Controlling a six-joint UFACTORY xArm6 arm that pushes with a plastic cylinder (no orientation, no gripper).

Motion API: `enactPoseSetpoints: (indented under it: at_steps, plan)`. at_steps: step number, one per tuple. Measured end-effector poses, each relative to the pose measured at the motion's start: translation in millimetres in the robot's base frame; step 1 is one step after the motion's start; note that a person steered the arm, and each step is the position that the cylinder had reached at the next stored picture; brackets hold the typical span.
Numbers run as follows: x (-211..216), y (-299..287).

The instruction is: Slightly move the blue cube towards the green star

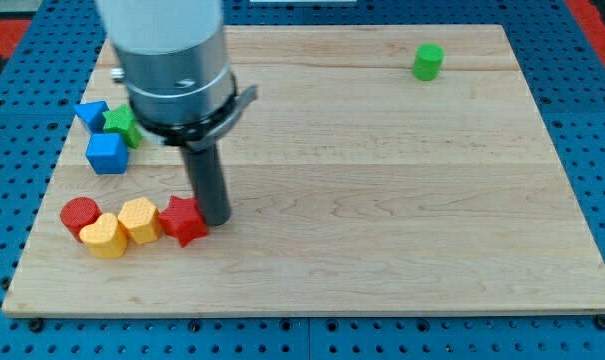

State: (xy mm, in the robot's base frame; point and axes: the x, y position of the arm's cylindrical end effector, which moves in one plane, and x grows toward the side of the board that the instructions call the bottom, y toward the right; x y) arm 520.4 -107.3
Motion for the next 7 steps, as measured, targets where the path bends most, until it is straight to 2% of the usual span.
enactPoseSetpoints:
  at_steps: [1,2,3,4,5,6,7]
  plan:
    - [11,-28]
    - [-4,-5]
    - [-32,-33]
    - [-31,-90]
    - [-47,-137]
    - [-80,-141]
    - [-86,-136]
